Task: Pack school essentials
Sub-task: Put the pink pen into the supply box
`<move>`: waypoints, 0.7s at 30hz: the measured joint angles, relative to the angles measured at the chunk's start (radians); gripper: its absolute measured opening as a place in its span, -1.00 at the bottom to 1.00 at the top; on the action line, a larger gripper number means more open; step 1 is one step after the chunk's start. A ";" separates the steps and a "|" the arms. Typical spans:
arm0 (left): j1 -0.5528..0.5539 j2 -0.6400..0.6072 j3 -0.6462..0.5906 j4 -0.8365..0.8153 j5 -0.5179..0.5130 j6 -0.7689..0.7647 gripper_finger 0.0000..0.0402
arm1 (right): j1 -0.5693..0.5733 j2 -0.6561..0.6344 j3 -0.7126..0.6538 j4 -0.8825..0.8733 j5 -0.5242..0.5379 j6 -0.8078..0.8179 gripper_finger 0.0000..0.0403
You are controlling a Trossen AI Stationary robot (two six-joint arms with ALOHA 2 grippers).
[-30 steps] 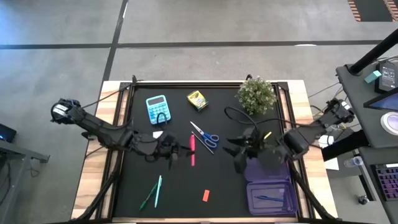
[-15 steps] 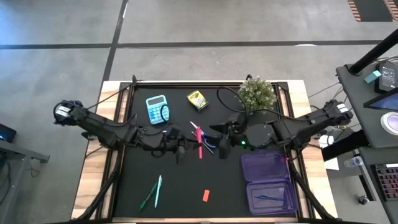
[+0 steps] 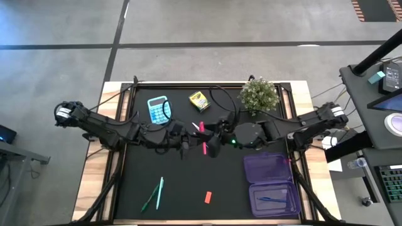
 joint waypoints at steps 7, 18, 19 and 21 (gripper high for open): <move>0.001 0.000 -0.001 -0.001 0.000 0.021 -0.91 | -0.010 0.009 0.009 -0.001 0.000 0.003 -0.40; 0.001 -0.002 -0.001 0.000 0.001 0.023 -0.91 | -0.011 0.001 0.009 -0.016 -0.011 0.003 -0.81; 0.001 -0.002 -0.001 0.000 0.001 0.023 -0.90 | -0.011 0.001 0.009 -0.017 -0.017 0.003 -0.81; 0.001 -0.002 -0.001 -0.001 0.002 0.025 -0.85 | -0.012 -0.001 0.009 -0.017 -0.023 0.007 -0.81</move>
